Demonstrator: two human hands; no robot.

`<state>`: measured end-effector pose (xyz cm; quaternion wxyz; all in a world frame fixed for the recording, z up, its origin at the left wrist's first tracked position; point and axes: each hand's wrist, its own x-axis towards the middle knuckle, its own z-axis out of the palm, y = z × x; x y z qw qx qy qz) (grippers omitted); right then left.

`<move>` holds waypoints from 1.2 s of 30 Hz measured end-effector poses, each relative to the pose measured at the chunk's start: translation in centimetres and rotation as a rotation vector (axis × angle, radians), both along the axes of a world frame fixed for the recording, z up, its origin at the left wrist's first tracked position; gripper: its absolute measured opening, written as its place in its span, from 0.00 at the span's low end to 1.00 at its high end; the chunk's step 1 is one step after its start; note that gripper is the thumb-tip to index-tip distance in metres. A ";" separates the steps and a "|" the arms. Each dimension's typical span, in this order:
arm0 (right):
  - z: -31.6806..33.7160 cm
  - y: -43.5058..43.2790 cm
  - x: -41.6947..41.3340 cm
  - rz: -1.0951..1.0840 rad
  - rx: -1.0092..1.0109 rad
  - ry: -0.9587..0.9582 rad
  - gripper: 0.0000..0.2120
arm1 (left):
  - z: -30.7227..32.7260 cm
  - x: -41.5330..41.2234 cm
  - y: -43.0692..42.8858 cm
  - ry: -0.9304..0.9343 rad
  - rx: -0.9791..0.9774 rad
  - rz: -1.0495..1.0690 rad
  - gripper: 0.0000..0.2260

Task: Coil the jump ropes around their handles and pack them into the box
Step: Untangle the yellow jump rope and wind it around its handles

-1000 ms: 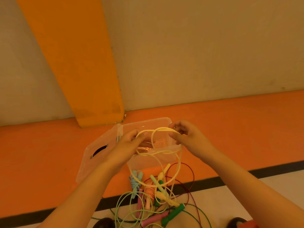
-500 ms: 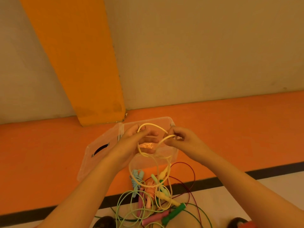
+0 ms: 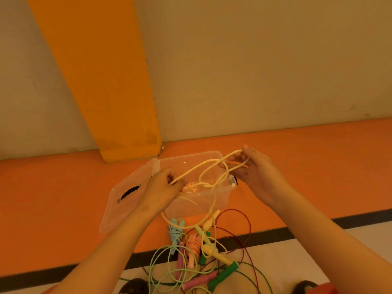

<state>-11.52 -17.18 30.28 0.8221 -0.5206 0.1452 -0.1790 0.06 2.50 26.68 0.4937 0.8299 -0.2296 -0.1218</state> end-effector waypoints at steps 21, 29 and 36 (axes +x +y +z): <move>-2.1 2.2 0.3 0.241 -0.337 0.164 0.16 | 1.7 -1.9 -0.8 0.593 -0.359 -0.235 0.06; -2.2 2.9 0.3 0.294 -0.328 0.268 0.22 | 3.2 -2.2 -0.4 0.967 -0.569 -0.333 0.11; -3.4 3.2 0.8 0.251 -0.538 0.284 0.26 | 2.7 -2.2 -0.2 0.815 -0.497 -0.376 0.17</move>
